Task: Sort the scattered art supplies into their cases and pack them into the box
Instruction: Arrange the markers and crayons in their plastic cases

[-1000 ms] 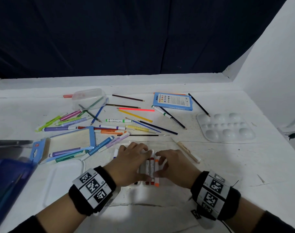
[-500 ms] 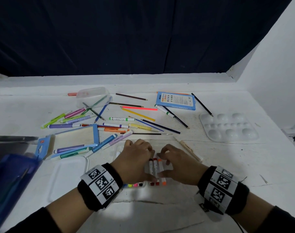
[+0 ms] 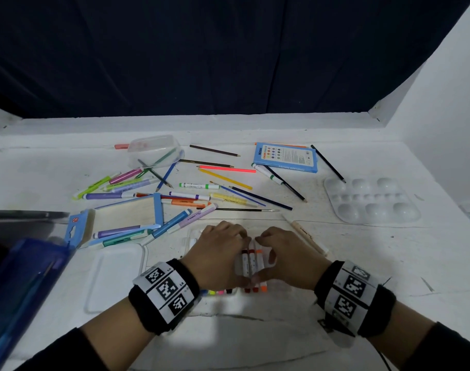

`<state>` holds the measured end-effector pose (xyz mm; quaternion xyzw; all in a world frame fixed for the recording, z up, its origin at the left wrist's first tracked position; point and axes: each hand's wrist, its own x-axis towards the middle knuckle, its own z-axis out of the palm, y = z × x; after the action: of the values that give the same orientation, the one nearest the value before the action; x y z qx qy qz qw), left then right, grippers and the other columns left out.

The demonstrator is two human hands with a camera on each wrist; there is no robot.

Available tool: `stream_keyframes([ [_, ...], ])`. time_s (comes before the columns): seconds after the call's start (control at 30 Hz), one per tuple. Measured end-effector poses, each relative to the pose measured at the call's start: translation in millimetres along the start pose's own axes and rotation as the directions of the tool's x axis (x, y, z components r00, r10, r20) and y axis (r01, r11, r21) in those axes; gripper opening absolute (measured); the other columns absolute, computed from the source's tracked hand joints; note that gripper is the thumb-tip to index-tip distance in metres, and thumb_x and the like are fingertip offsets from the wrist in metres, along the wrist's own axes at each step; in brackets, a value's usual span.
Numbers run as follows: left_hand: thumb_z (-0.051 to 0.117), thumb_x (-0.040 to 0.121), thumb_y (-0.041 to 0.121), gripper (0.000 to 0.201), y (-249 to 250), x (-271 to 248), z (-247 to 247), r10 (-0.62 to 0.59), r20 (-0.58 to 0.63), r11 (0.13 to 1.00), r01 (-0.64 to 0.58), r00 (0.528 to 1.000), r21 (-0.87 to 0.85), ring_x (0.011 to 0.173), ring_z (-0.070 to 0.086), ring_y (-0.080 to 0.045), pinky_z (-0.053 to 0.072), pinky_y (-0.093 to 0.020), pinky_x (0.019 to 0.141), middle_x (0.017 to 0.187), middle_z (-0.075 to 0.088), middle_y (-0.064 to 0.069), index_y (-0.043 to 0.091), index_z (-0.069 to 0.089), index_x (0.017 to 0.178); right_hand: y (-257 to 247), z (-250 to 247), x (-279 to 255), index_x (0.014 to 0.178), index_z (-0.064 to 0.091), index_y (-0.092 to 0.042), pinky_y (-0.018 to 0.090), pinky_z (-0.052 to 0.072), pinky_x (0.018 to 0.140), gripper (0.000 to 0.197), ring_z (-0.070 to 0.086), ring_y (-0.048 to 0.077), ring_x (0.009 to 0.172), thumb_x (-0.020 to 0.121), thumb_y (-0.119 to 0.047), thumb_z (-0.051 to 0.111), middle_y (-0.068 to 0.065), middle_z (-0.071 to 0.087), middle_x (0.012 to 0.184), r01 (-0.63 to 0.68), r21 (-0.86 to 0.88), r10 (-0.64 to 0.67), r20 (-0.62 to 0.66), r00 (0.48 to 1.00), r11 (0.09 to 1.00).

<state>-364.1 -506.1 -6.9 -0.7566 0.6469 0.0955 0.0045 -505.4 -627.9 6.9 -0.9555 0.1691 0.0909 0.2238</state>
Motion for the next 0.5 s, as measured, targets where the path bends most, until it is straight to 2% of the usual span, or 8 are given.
stream_keyframes([
  [0.1, 0.067, 0.073, 0.07, 0.074, -1, -3, -1, 0.014, 0.001, 1.0, -0.014, 1.0, -0.012, 0.118, 0.049, -0.02, 0.045, -0.04, 0.096, 0.129, 0.054, 0.003, 0.023, 0.057, 0.129, 7, -9, -4, 0.132, 0.058, -0.016, 0.015, 0.043, 0.086, 0.077, 0.058, 0.01, 0.103, 0.071, -0.057, 0.078, -0.003, 0.055, 0.128, -0.03, 0.084, 0.025, 0.051, 0.998, 0.996],
  [0.2, 0.066, 0.074, 0.07, 0.078, -1, -5, -1, 0.014, 0.007, 1.0, -0.014, 1.0, 0.001, 0.125, 0.044, -0.018, 0.042, -0.041, 0.1, 0.137, 0.049, 0.004, 0.024, 0.051, 0.136, 10, -9, -3, 0.142, 0.047, -0.014, 0.023, 0.046, 0.096, 0.085, 0.06, 0.011, 0.107, 0.073, -0.05, 0.08, -0.001, 0.049, 0.138, -0.026, 0.09, 0.017, 0.093, 0.996, 0.996],
  [0.3, 0.067, 0.072, 0.072, 0.082, -3, -5, 1, 0.013, 0.008, 1.0, -0.013, 1.0, -0.026, 0.126, 0.044, -0.017, 0.04, -0.04, 0.1, 0.138, 0.048, 0.006, 0.027, 0.049, 0.138, 7, -7, -3, 0.14, 0.05, -0.012, 0.02, 0.046, 0.09, 0.081, 0.06, 0.013, 0.106, 0.073, -0.045, 0.082, 0.0, 0.051, 0.135, -0.026, 0.07, 0.023, 0.044, 0.999, 0.997],
  [0.4, 0.066, 0.072, 0.073, 0.083, -5, -7, 4, 0.018, -0.003, 0.999, -0.018, 1.0, -0.041, 0.125, 0.045, -0.017, 0.04, -0.039, 0.098, 0.137, 0.049, 0.006, 0.027, 0.049, 0.138, 3, -4, -1, 0.135, 0.053, -0.012, 0.017, 0.044, 0.078, 0.078, 0.058, 0.011, 0.094, 0.071, -0.044, 0.084, 0.001, 0.052, 0.13, -0.033, 0.061, 0.032, 0.021, 0.999, 0.998],
  [0.5, 0.066, 0.073, 0.072, 0.079, -3, -8, 2, 0.008, -0.015, 0.999, -0.009, 1.0, -0.044, 0.122, 0.047, -0.017, 0.041, -0.039, 0.097, 0.134, 0.051, 0.005, 0.027, 0.049, 0.137, 0, -2, 2, 0.122, 0.061, -0.016, 0.022, 0.04, 0.079, 0.067, 0.051, 0.011, 0.094, 0.068, -0.049, 0.083, -0.001, 0.054, 0.118, -0.022, -0.045, 0.022, -0.012, 1.0, 0.999],
])
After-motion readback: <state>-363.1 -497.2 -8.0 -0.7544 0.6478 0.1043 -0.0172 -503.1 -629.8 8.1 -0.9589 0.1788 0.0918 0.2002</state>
